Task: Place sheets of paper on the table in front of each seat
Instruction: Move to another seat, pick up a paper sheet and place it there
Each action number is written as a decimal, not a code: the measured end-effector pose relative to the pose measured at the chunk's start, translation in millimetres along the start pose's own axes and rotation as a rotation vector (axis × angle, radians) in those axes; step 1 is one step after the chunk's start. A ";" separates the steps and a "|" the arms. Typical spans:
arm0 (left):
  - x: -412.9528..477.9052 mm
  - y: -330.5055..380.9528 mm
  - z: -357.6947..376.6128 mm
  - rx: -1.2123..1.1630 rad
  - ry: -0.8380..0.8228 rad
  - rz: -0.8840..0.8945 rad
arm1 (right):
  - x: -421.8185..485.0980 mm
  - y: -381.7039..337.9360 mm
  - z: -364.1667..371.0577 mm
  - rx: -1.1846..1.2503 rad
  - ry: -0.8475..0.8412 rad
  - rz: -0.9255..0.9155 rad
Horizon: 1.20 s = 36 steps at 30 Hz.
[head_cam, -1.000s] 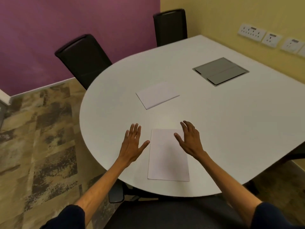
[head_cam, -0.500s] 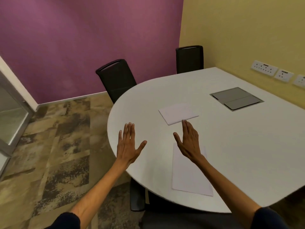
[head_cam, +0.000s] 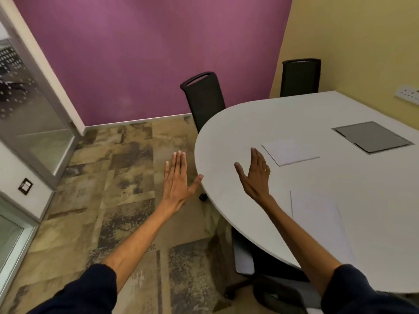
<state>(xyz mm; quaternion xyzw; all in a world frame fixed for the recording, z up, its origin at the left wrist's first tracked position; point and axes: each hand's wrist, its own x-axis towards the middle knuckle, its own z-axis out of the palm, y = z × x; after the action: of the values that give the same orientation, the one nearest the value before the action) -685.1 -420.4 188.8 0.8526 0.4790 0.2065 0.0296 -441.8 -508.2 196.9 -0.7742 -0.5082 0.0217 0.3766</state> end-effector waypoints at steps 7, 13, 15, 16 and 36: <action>28.6 -70.1 2.6 -0.005 0.035 -0.038 | 41.6 -34.2 59.0 0.013 -0.010 0.026; 90.6 -118.3 31.1 -0.010 0.020 -0.004 | 98.4 -30.2 117.1 0.028 -0.036 0.052; 120.6 -129.8 43.7 -0.014 -0.012 0.001 | 122.7 -24.5 135.3 0.022 -0.036 0.071; 135.0 -133.6 50.2 -0.016 -0.028 -0.003 | 134.0 -20.8 142.6 0.014 -0.034 0.077; 440.5 -79.0 207.1 -0.232 -0.273 0.460 | 289.2 105.9 171.7 -0.152 0.131 0.556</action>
<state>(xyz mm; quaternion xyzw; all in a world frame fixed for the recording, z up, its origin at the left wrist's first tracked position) -469.0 17.9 122.7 0.9498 0.2377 0.1446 0.1433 -292.2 -200.7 111.0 -0.9095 -0.2514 0.0357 0.3293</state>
